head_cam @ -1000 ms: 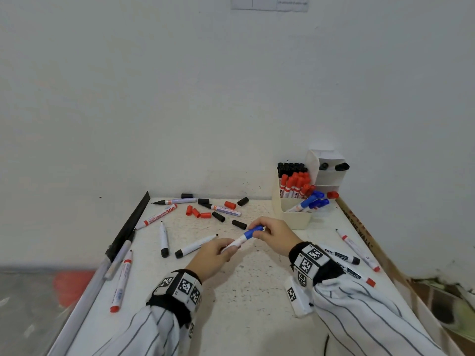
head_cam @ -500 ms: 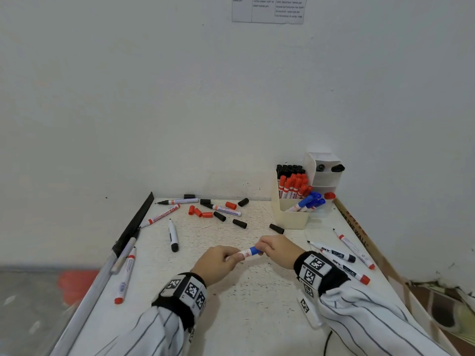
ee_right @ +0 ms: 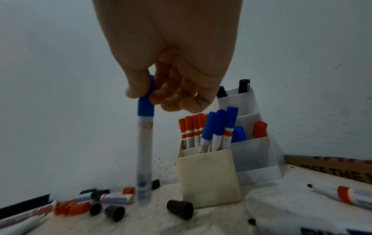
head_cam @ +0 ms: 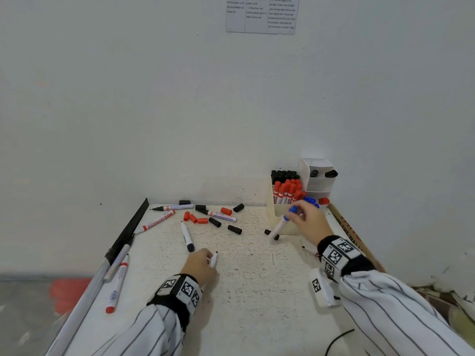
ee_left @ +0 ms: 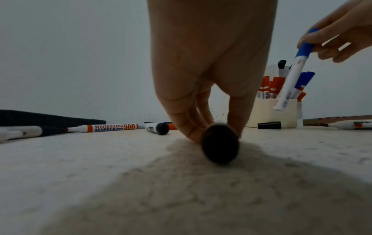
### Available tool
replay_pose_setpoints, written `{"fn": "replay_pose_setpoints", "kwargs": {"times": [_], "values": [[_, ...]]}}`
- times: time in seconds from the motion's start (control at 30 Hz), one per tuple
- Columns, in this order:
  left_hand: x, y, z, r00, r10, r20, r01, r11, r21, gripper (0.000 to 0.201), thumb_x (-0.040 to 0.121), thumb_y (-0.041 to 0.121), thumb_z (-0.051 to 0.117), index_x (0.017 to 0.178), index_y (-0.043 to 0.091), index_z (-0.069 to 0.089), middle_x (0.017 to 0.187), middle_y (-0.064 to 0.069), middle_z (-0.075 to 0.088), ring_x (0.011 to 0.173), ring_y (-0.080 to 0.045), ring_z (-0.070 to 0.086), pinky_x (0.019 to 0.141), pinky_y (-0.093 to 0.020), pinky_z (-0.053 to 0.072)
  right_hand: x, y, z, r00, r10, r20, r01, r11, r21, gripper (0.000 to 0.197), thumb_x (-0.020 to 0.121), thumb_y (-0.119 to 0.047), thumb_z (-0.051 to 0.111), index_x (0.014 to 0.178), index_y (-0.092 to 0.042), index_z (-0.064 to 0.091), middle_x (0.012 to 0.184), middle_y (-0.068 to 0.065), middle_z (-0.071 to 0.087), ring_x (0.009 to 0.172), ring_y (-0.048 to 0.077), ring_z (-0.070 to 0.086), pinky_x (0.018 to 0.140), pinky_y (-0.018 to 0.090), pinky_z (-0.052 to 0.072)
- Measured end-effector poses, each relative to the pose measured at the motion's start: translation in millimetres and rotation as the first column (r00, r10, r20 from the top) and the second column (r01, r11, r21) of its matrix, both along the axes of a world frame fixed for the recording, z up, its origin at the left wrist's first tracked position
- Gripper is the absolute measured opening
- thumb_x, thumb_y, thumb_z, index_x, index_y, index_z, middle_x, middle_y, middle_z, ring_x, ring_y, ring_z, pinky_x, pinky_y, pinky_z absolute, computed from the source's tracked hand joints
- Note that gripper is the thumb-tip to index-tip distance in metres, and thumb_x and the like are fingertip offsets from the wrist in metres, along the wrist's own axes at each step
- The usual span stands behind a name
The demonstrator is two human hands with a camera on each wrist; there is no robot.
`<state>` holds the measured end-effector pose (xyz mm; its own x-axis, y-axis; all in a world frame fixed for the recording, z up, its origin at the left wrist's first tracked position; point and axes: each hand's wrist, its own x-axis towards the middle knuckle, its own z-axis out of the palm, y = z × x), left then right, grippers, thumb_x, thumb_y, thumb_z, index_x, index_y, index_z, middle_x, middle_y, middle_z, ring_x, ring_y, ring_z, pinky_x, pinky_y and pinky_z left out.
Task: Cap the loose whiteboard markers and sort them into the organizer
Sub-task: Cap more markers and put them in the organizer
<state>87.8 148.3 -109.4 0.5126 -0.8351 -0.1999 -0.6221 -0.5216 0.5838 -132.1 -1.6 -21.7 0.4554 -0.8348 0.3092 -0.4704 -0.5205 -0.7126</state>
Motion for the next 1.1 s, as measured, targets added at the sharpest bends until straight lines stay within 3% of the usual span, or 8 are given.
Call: {"fn": "replay_pose_setpoints", "kwargs": {"times": [0.1, 0.2, 0.27, 0.4, 0.6, 0.77, 0.97, 1.1], "values": [[5, -2, 4, 0.995, 0.082, -0.054, -0.085, 0.995, -0.055, 0.032, 0.092, 0.020, 0.051, 0.123, 0.014, 0.052, 0.123, -0.011, 0.057, 0.102, -0.019, 0.056, 0.085, -0.024, 0.044, -5, -13, 12, 0.987, -0.124, 0.105, 0.134, 0.986, -0.101, 0.011, 0.088, -0.009, 0.059, 0.098, -0.007, 0.061, 0.088, 0.000, 0.052, 0.068, 0.001, 0.048, 0.063, 0.000, 0.040], [10, -3, 11, 0.980, 0.145, -0.138, -0.160, 0.981, -0.107, 0.036, 0.094, 0.017, 0.048, 0.130, 0.014, 0.048, 0.124, -0.012, 0.058, 0.105, -0.022, 0.057, 0.085, -0.026, 0.044, -7, -27, 16, 0.972, -0.207, 0.115, 0.225, 0.956, -0.185, 0.017, 0.088, -0.008, 0.057, 0.104, -0.005, 0.062, 0.098, 0.006, 0.057, 0.087, 0.020, 0.056, 0.083, 0.026, 0.045], [14, -2, 13, 0.964, 0.191, -0.186, -0.218, 0.966, -0.139, 0.037, 0.094, 0.017, 0.049, 0.130, 0.015, 0.047, 0.121, -0.012, 0.059, 0.103, -0.023, 0.058, 0.085, -0.028, 0.045, -7, -35, 15, 0.969, -0.234, 0.086, 0.246, 0.952, -0.184, 0.022, 0.088, -0.009, 0.057, 0.110, -0.008, 0.058, 0.102, 0.007, 0.060, 0.093, 0.024, 0.056, 0.083, 0.033, 0.044], [22, 0, 13, 0.914, 0.278, -0.295, -0.334, 0.930, -0.157, 0.039, 0.091, 0.019, 0.056, 0.129, 0.014, 0.048, 0.120, -0.013, 0.059, 0.104, -0.027, 0.058, 0.091, -0.037, 0.051, -3, -42, 9, 0.964, -0.265, 0.006, 0.261, 0.944, -0.203, 0.015, 0.088, -0.016, 0.059, 0.101, -0.014, 0.053, 0.088, 0.001, 0.059, 0.078, 0.022, 0.055, 0.069, 0.032, 0.045], [26, 3, 16, 0.915, 0.249, -0.317, -0.342, 0.895, -0.285, 0.039, 0.093, 0.021, 0.054, 0.131, 0.017, 0.047, 0.110, -0.007, 0.059, 0.090, -0.017, 0.056, 0.087, -0.035, 0.052, 3, -49, -7, 0.955, -0.270, -0.123, 0.233, 0.939, -0.252, 0.010, 0.086, -0.018, 0.062, 0.095, -0.016, 0.063, 0.092, 0.005, 0.068, 0.086, 0.025, 0.058, 0.072, 0.031, 0.045], [26, 1, 15, 0.876, 0.281, -0.391, -0.400, 0.878, -0.265, 0.032, 0.092, 0.020, 0.054, 0.125, 0.019, 0.050, 0.101, -0.004, 0.058, 0.094, -0.023, 0.058, 0.089, -0.043, 0.052, 8, -49, -9, 0.922, -0.349, -0.170, 0.289, 0.910, -0.298, 0.010, 0.086, -0.020, 0.062, 0.093, -0.019, 0.068, 0.090, 0.005, 0.069, 0.087, 0.026, 0.057, 0.079, 0.038, 0.047], [24, -2, 9, 0.853, 0.297, -0.429, -0.428, 0.868, -0.251, 0.037, 0.095, 0.019, 0.049, 0.132, 0.015, 0.046, 0.120, -0.013, 0.058, 0.103, -0.030, 0.059, 0.090, -0.045, 0.051, 15, -43, -13, 0.835, -0.420, -0.355, 0.309, 0.892, -0.330, 0.023, 0.090, -0.019, 0.052, 0.110, -0.020, 0.065, 0.115, 0.002, 0.064, 0.107, 0.028, 0.047, 0.092, 0.040, 0.037], [22, -3, 8, 0.872, 0.290, -0.394, -0.403, 0.882, -0.244, 0.040, 0.097, 0.019, 0.044, 0.136, 0.013, 0.043, 0.125, -0.013, 0.055, 0.108, -0.028, 0.057, 0.093, -0.043, 0.050, 20, -39, -19, 0.851, -0.393, -0.349, 0.276, 0.899, -0.339, 0.028, 0.087, -0.014, 0.053, 0.113, -0.013, 0.063, 0.125, 0.006, 0.054, 0.110, 0.029, 0.042, 0.086, 0.038, 0.036]]}}
